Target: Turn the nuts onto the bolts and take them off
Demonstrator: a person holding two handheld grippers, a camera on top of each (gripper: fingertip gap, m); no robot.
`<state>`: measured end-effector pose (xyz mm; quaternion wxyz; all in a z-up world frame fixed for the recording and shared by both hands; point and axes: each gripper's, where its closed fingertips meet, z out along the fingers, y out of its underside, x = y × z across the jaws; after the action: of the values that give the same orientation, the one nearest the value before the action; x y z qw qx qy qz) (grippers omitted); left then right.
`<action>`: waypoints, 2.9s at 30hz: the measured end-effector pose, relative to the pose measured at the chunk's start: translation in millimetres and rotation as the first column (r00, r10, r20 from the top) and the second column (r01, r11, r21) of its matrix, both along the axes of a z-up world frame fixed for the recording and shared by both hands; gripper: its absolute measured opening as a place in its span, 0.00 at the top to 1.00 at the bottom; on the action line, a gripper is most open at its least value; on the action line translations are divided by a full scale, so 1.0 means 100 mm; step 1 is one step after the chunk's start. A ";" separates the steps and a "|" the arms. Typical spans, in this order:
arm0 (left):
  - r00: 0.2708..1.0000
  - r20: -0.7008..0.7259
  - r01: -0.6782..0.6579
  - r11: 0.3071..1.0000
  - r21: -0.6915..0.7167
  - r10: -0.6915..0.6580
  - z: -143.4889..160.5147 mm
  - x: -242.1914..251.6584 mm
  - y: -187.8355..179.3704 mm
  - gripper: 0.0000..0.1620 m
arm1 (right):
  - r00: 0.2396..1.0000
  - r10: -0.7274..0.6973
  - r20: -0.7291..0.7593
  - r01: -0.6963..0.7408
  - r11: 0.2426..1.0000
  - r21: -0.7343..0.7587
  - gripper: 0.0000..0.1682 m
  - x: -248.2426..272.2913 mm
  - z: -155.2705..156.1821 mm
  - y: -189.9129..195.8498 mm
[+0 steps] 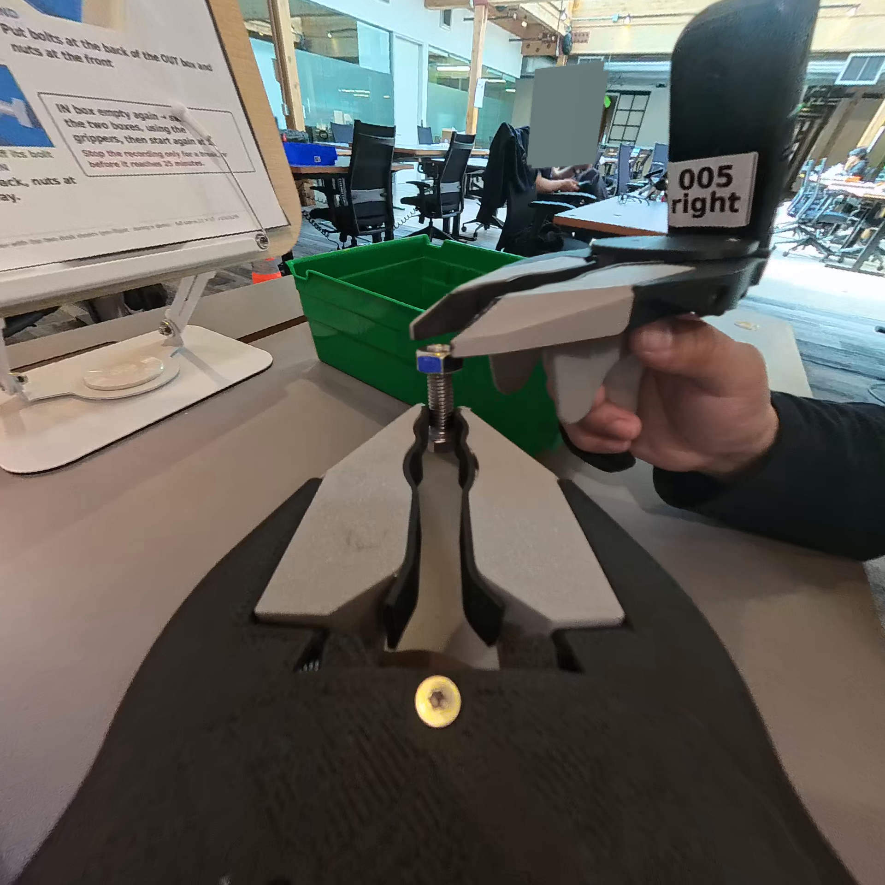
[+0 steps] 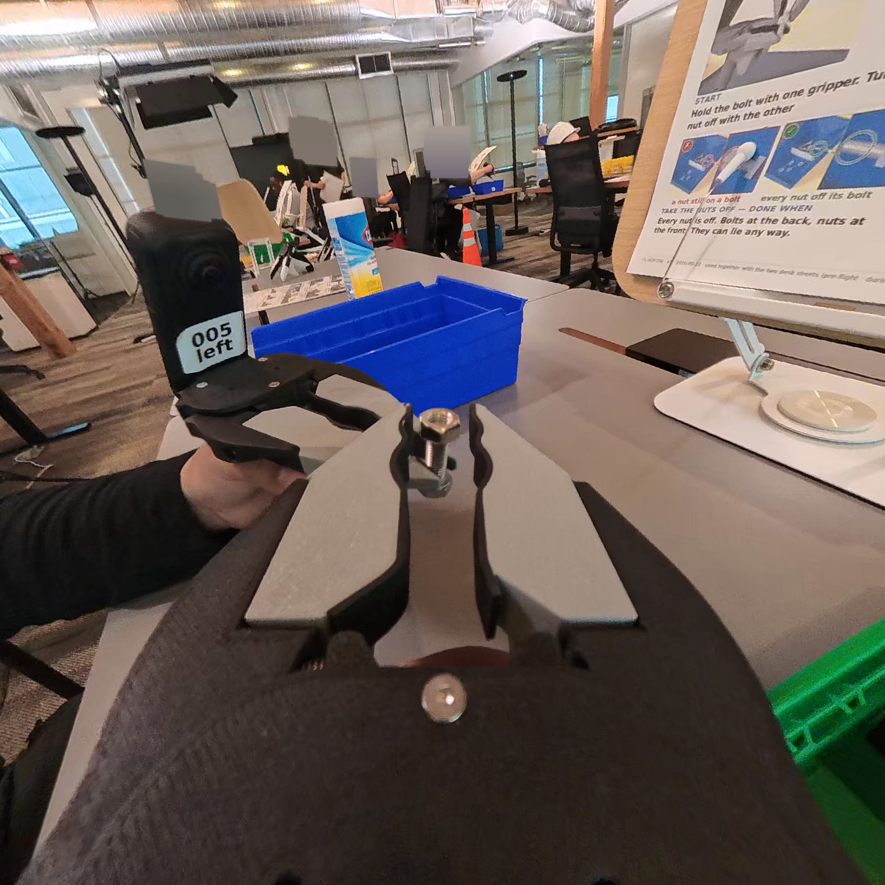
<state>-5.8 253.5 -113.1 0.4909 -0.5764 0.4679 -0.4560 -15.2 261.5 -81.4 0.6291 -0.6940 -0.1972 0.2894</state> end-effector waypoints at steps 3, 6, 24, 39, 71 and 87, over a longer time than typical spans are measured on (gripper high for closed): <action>1.000 0.022 -0.013 1.000 -0.009 0.013 0.03 -0.02 0.04 0.96 | 1.000 0.005 -0.005 -0.005 1.000 -0.002 0.87 -0.01 0.00 -0.01; 1.000 0.022 -0.009 1.000 -0.002 0.009 0.04 -0.02 0.02 0.96 | 1.000 0.023 0.013 -0.022 1.000 -0.009 0.85 -0.07 -0.03 -0.01; 0.999 0.040 -0.029 1.000 0.009 0.028 0.09 -0.06 0.06 0.96 | 1.000 0.008 0.009 -0.008 1.000 0.007 0.82 -0.07 -0.01 -0.01; 1.000 0.006 0.029 0.999 0.040 -0.029 0.03 0.03 -0.10 0.96 | 0.999 0.031 0.032 -0.031 0.999 0.013 0.84 -0.15 -0.05 -0.03; 0.999 0.025 -0.045 0.999 0.004 0.045 0.05 -0.05 0.09 0.96 | 1.000 -0.009 0.030 0.008 1.000 0.022 0.85 -0.06 -0.01 -0.01; 1.000 -0.008 0.030 0.998 0.053 -0.030 0.00 0.06 -0.13 0.96 | 0.997 0.011 0.072 -0.013 1.000 0.027 0.84 -0.16 -0.07 -0.03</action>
<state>0.2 240.7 -113.1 0.4976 -0.5575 0.4902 -0.4487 -31.3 258.6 -88.2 0.6293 -0.6940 -0.2280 0.2651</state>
